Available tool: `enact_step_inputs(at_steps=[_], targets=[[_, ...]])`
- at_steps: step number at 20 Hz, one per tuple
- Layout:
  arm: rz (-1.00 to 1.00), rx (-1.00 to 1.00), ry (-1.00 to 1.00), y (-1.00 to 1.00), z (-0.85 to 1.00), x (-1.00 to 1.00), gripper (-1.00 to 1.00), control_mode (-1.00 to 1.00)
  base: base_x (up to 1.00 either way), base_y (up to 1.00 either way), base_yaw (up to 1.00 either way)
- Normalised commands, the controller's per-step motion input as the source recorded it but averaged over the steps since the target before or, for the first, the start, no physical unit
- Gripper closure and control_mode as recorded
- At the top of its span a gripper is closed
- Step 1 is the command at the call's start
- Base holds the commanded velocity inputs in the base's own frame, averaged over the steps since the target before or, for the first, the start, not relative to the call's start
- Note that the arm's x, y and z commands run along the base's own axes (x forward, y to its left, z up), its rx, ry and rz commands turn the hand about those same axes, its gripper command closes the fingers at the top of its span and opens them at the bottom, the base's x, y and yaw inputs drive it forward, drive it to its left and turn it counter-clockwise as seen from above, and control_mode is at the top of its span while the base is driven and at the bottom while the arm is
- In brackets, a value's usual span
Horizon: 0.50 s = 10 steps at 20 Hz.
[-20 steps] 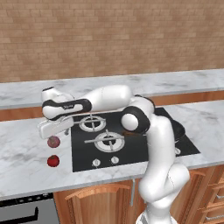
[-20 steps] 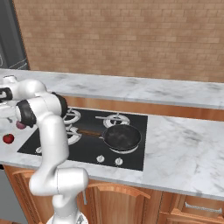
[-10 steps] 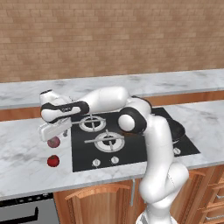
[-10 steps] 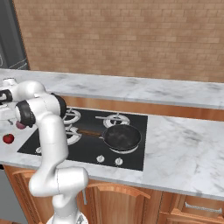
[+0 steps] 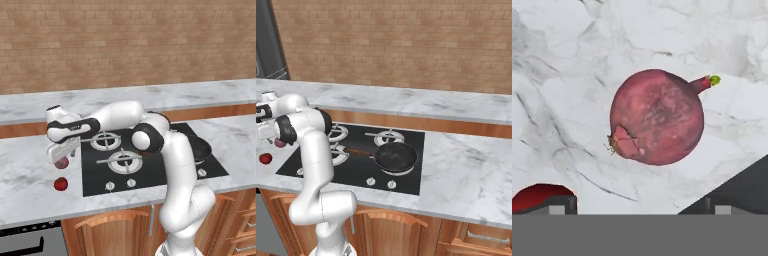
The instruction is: Place the pan on the front right burner on the stove. Then place the tomato and the onion in the pan and turn on the front right burner.
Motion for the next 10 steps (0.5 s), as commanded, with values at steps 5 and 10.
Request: enact_step_inputs(at_steps=[5,10], targets=[[0.10,0.05,0.00,0.09,-0.14,0.10,-1.00,-1.00,0.00,0.00,0.00],[0.09,0.05,0.00,0.08,-0.17,0.15,-1.00,-1.00,0.00,0.00,0.00]])
